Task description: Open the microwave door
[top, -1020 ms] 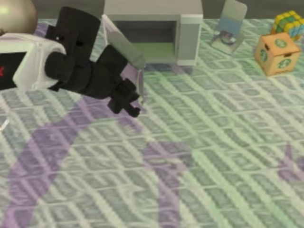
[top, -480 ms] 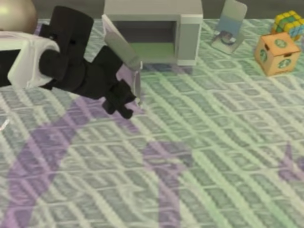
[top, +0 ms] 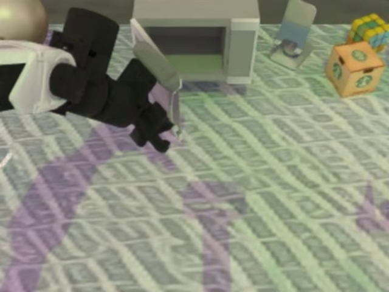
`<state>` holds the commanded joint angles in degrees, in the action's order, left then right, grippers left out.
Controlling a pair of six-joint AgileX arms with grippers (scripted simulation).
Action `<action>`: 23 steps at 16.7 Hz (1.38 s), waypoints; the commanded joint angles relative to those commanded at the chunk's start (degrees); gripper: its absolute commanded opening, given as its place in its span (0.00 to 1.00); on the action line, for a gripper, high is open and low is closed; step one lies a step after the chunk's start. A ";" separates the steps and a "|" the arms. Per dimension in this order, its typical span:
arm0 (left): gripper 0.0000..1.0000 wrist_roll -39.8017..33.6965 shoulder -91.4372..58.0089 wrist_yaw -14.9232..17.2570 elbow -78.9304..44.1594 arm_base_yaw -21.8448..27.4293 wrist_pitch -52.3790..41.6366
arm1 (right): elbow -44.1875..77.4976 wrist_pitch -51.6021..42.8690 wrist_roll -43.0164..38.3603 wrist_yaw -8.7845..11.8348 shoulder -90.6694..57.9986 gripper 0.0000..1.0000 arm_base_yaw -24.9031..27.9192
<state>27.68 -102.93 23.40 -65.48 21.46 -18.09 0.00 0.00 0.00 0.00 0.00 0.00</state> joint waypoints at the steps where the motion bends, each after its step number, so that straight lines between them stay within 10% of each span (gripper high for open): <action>1: 0.00 0.00 0.00 0.00 0.00 0.00 0.00 | 0.00 0.00 0.00 0.00 0.00 1.00 0.00; 23: 0.00 3.40 0.08 2.15 -0.30 -1.27 -1.57 | 0.00 0.00 0.00 0.00 0.00 1.00 0.00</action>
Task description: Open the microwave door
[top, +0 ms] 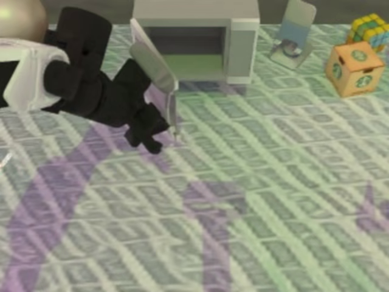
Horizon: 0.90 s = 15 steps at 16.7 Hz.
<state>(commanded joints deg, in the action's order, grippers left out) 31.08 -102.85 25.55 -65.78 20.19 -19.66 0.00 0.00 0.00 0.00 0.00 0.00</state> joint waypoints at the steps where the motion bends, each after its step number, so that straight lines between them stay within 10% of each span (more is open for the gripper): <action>1: 0.00 0.61 -0.07 0.31 -0.01 -0.32 -0.37 | 0.00 0.00 0.00 0.00 0.00 1.00 0.00; 15: 0.00 0.85 -0.11 0.43 -0.02 -0.43 -0.51 | 0.00 0.00 0.00 0.00 0.00 1.00 0.00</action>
